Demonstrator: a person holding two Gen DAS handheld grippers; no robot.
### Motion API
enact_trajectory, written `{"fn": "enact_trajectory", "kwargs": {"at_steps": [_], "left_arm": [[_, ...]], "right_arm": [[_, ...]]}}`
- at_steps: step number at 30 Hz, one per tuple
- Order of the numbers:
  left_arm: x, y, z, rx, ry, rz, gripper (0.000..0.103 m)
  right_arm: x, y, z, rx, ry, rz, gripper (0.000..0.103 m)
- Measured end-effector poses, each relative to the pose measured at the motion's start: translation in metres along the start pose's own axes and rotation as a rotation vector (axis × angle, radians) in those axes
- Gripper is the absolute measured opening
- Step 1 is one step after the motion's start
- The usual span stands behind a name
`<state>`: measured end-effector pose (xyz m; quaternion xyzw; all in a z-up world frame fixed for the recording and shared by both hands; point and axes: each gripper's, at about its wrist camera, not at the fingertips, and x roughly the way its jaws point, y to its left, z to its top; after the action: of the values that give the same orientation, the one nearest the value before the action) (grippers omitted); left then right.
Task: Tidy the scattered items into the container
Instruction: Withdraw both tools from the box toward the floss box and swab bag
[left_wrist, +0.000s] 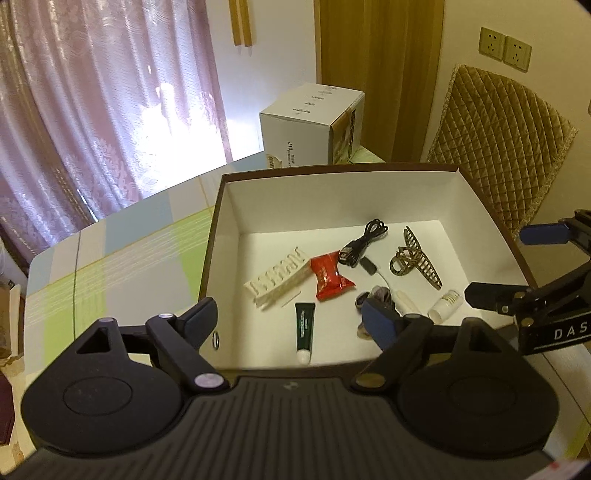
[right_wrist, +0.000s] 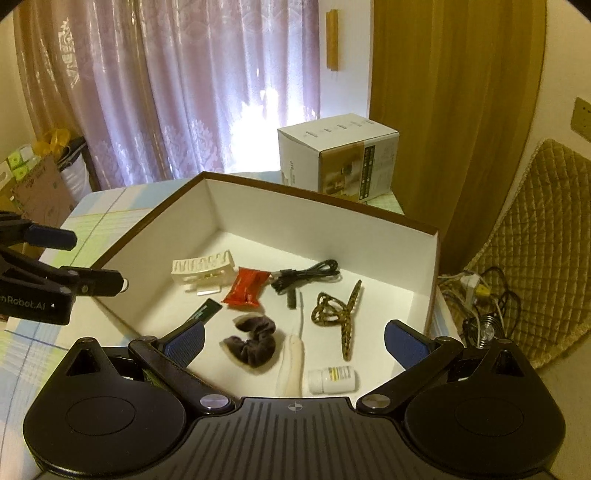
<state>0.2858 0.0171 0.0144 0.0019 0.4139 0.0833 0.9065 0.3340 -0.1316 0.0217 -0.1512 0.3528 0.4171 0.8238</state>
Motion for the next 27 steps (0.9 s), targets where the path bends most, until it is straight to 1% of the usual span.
{"fn": "enact_trajectory", "kwargs": {"at_steps": [4, 15, 27], "left_arm": [[-0.015, -0.001, -0.012, -0.017, -0.005, -0.004, 0.084], [-0.044, -0.003, -0.041, -0.026, -0.009, 0.019, 0.085], [-0.051, 0.000, -0.069, -0.048, 0.023, 0.030, 0.085]], "right_arm": [[-0.014, 0.008, -0.012, -0.009, -0.012, -0.005, 0.101], [-0.037, 0.032, -0.042, -0.002, -0.001, 0.027, 0.101], [-0.040, 0.047, -0.063, -0.012, 0.032, 0.038, 0.101]]}}
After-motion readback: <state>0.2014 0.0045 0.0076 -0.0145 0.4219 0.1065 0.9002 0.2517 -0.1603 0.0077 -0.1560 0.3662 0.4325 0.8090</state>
